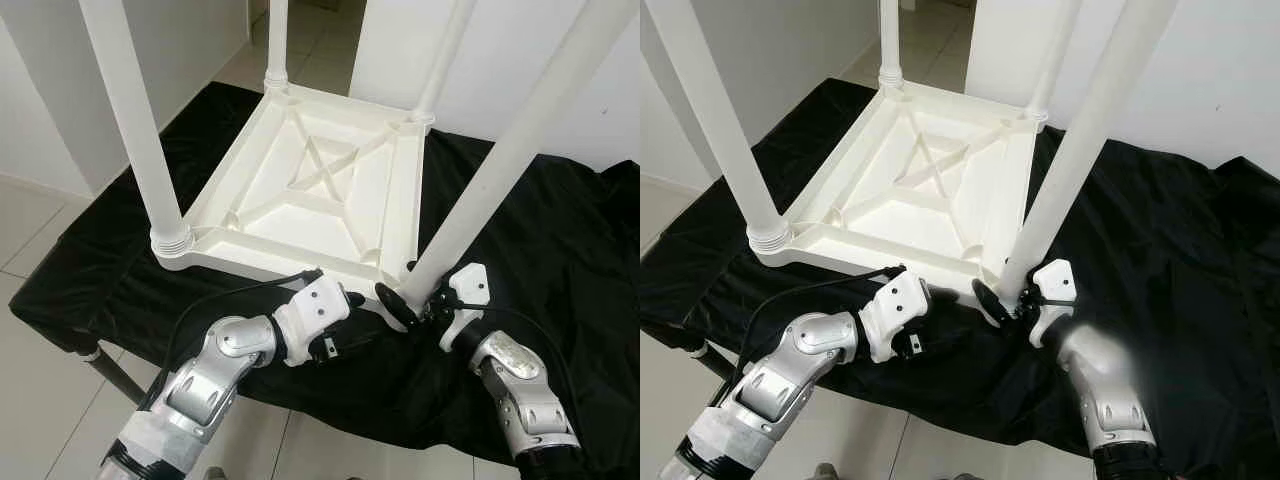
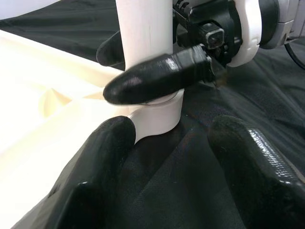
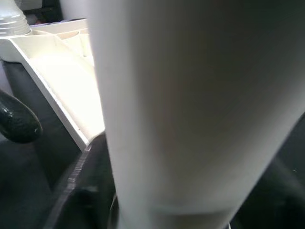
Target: Building children table
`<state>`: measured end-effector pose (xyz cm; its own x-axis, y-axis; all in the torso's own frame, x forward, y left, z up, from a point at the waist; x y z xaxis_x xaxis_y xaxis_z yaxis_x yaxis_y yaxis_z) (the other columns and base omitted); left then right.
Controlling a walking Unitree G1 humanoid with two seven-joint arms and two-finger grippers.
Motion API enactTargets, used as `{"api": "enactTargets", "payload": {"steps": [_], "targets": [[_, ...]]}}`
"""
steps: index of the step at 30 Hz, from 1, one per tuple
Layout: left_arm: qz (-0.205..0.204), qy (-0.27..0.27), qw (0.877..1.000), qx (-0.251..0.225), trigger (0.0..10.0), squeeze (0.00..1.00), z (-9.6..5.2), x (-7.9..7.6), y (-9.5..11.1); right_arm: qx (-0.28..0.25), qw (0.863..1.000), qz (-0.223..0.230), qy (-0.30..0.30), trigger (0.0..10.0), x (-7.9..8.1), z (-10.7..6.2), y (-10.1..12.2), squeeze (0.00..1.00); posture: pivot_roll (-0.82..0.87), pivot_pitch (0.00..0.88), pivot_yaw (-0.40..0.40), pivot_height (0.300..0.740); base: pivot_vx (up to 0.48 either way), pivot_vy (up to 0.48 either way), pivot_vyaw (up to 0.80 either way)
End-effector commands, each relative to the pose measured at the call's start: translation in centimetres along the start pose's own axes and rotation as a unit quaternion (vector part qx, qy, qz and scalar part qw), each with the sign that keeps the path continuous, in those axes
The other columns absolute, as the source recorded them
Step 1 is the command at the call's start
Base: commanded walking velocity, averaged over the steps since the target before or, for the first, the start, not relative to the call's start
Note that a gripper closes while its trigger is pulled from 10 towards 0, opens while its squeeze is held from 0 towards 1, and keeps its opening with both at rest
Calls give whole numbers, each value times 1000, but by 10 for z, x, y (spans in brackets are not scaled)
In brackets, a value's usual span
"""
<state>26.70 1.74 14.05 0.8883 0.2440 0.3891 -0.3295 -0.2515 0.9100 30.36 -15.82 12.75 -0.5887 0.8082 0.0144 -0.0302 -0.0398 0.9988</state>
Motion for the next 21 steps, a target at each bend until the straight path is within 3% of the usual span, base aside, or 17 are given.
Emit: {"api": "enactTargets", "payload": {"steps": [1,10,11,13,14,21], "targets": [[-4,-16,1000,-3,10000,0,2,-5,1,9,1000,-2,4,0,-1,-1,-4,0,43,105,-99,740,0,0,0],[-7,-11,1000,-2,10000,0,2,-6,1,19,1000,8,15,0,-4,-5,-10,0,44,108,-107,740,0,0,0],[-7,-11,1000,-2,10000,0,2,-6,1,19,1000,11,14,6941,-5,-5,-11,0,44,109,-107,740,0,0,0],[-7,-11,1000,-2,10000,0,2,-6,1,20,1000,12,13,6941,-5,-5,-11,0,44,109,-107,740,0,0,0],[-7,-11,1000,-2,10000,0,2,-6,1,19,1000,17,9,10000,-4,-5,-12,0,44,109,-107,740,0,0,0],[-7,-11,1000,-2,10000,0,2,-5,0,9,999,38,-21,10000,1,-3,-11,0,36,109,-104,740,0,0,0]]}}
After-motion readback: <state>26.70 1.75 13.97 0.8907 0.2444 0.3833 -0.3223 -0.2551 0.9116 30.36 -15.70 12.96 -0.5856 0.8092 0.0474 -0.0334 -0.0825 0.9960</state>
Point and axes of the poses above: a point about 5 cm out from each wrist's last joint towards the gripper, its own z axis pointing out of the wrist towards the gripper, its own y axis along the axis of the wrist's last joint, x = y × z, the point moved 3 cm from there along z, pointing out of the wrist towards the gripper, and after that the axes turned 8 degrees about z, right-handed, at the moved point
